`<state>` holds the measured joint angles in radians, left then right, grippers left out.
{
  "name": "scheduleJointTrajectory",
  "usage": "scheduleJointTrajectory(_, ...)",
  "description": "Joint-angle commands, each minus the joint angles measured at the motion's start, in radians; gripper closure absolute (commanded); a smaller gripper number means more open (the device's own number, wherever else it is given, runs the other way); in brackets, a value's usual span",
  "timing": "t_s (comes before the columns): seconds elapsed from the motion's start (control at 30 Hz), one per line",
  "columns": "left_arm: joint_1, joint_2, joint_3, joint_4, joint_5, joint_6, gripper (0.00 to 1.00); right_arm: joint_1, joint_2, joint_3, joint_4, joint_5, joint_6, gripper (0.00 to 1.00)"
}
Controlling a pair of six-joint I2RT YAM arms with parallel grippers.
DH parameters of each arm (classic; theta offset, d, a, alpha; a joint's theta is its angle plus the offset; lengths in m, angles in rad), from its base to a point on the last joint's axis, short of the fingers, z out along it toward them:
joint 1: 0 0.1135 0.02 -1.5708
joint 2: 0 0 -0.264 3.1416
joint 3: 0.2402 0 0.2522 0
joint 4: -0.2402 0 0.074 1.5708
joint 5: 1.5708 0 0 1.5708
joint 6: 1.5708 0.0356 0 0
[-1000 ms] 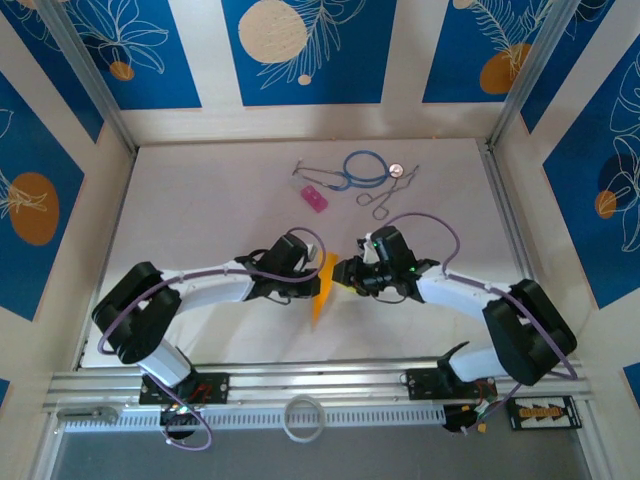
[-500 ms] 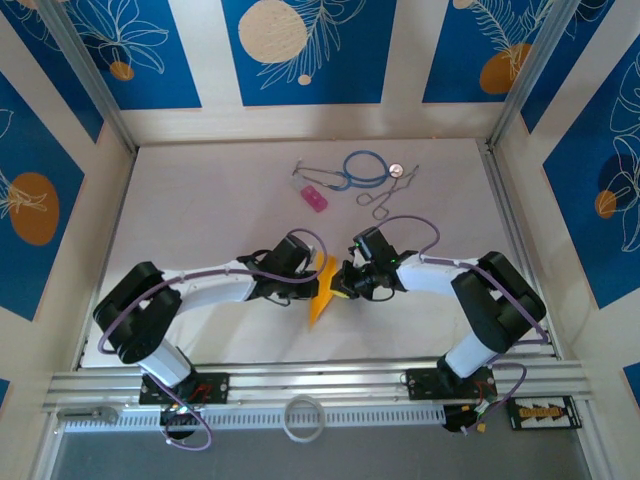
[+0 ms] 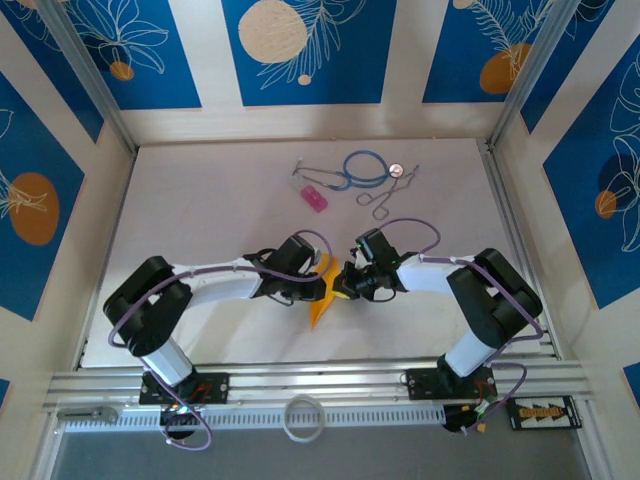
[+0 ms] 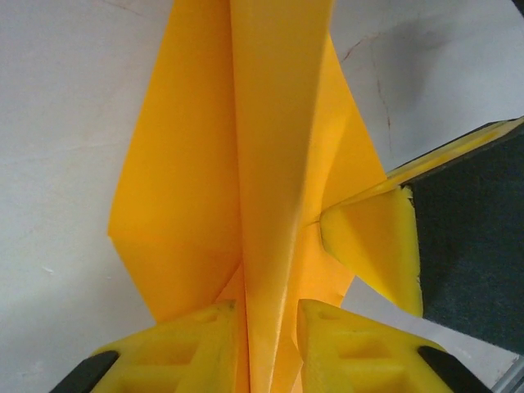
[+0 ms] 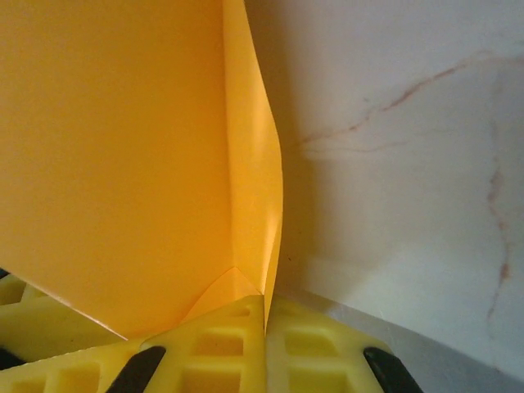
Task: Fold a paper plane with a square sheet of paper (pick it up from the middle)
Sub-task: Move a paper plane to the center of the table.
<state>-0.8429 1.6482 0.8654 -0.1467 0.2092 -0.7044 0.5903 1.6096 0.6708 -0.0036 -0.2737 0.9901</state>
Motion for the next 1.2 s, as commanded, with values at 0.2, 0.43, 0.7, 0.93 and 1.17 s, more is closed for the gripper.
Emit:
scheduleJointTrajectory(0.2,-0.018,0.033,0.045,-0.060,-0.004,0.033,0.74,-0.007,0.011,-0.020,0.014,-0.031,0.012,0.97)
scheduleJointTrajectory(0.43,-0.038,0.045,0.072,-0.122,-0.057,0.051,0.74,-0.010,0.011,-0.022,0.014,-0.032,0.013,0.97)
scheduleJointTrajectory(0.7,-0.055,-0.005,0.086,-0.118,-0.096,0.101,0.70,-0.012,0.010,-0.029,0.015,-0.029,0.011,0.98)
scheduleJointTrajectory(0.93,-0.054,0.011,0.135,-0.156,-0.152,0.168,0.64,-0.013,0.015,-0.034,0.020,-0.033,0.013,0.99)
scheduleJointTrajectory(1.17,-0.053,0.042,0.165,-0.176,-0.174,0.181,0.61,-0.012,0.022,-0.030,0.022,-0.039,0.011,0.99)
